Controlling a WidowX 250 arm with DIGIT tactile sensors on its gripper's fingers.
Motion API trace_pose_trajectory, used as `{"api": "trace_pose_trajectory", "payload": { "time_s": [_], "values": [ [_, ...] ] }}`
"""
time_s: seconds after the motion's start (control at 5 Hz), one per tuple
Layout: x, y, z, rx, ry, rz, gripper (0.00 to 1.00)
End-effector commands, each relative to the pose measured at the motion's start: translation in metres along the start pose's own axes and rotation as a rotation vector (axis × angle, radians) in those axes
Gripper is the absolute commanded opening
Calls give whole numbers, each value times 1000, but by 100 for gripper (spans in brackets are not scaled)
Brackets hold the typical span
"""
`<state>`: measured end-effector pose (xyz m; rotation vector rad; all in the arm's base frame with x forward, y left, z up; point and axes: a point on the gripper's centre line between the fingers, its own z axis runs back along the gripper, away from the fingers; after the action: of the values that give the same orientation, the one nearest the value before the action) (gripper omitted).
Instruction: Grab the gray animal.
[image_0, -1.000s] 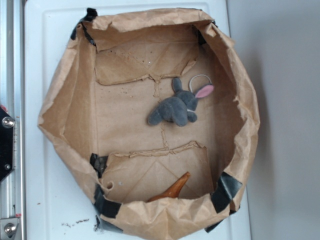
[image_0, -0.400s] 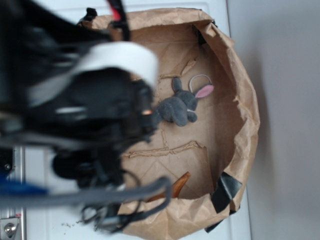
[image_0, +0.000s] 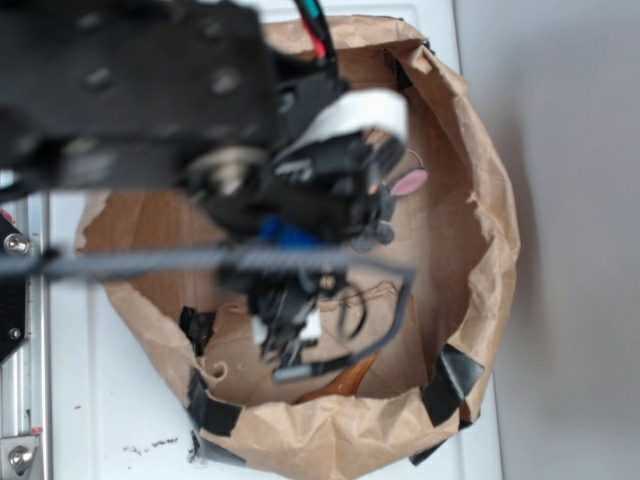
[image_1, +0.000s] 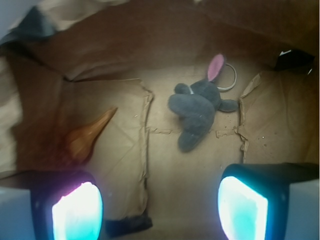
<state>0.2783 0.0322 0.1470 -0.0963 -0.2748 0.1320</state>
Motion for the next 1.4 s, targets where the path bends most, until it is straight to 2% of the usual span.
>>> {"api": "trace_pose_trajectory", "payload": {
  "time_s": [0.0,0.4,0.6,0.8,1.0,1.2],
  "values": [
    [7,6,11,-56,-23,13,100],
    [7,6,11,-56,-23,13,100],
    [16,12,-18,44,-57,54,100],
    [25,18,-43,60,-71,55,100],
    [25,13,-60,81,-81,18,100],
    [27,9,-65,74,-102,14,100]
  ]
}}
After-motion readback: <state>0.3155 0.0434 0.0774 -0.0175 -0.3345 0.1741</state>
